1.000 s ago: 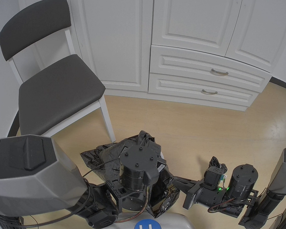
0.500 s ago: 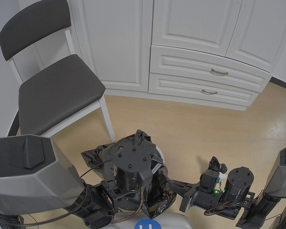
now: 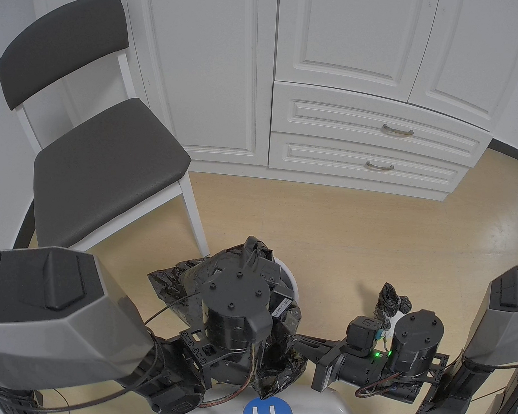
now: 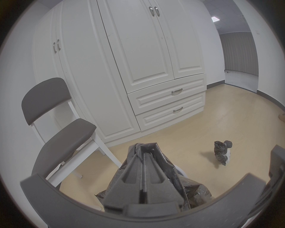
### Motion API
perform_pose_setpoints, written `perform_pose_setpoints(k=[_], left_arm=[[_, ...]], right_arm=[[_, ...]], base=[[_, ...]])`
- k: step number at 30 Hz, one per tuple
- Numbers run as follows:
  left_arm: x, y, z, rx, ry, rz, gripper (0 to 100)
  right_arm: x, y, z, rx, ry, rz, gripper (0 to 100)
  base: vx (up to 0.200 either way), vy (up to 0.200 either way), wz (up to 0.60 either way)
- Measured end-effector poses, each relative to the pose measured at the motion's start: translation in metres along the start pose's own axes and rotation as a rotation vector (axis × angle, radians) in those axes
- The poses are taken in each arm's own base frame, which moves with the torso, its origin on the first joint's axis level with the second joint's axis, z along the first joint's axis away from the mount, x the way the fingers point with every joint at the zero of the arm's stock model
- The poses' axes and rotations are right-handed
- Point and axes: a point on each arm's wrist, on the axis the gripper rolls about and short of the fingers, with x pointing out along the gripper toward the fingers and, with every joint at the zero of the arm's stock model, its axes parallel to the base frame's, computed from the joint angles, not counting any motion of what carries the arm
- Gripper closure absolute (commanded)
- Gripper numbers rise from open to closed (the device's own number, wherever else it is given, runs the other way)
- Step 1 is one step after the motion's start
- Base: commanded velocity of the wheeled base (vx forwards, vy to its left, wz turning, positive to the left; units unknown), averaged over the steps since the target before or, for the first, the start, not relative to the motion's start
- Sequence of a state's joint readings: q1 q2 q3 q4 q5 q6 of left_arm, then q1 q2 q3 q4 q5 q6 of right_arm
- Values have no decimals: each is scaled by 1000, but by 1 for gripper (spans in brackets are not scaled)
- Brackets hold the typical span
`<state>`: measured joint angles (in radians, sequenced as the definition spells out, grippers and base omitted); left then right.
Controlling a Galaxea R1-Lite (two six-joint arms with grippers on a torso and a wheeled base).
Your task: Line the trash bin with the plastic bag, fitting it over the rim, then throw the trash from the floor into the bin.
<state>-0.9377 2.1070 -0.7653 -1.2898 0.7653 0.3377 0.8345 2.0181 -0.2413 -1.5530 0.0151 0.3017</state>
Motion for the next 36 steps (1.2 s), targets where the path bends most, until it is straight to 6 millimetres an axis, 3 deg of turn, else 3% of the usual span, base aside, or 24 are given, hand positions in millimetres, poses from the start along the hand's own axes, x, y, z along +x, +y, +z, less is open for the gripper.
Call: perform_pose_setpoints(k=[6, 7, 36], left_arm=[[-1, -2, -1, -8, 0, -7, 100], [-1, -3, -1, -9, 0, -8, 100], [-7, -14, -2, -13, -7, -40, 100]], right_arm=[[4, 2, -3, 1, 9, 10, 100], [4, 2, -3, 2, 10, 10, 0], [23, 10, -16, 45, 23, -6, 0]], base=[[0, 0, 0], [0, 0, 0], [0, 0, 0]])
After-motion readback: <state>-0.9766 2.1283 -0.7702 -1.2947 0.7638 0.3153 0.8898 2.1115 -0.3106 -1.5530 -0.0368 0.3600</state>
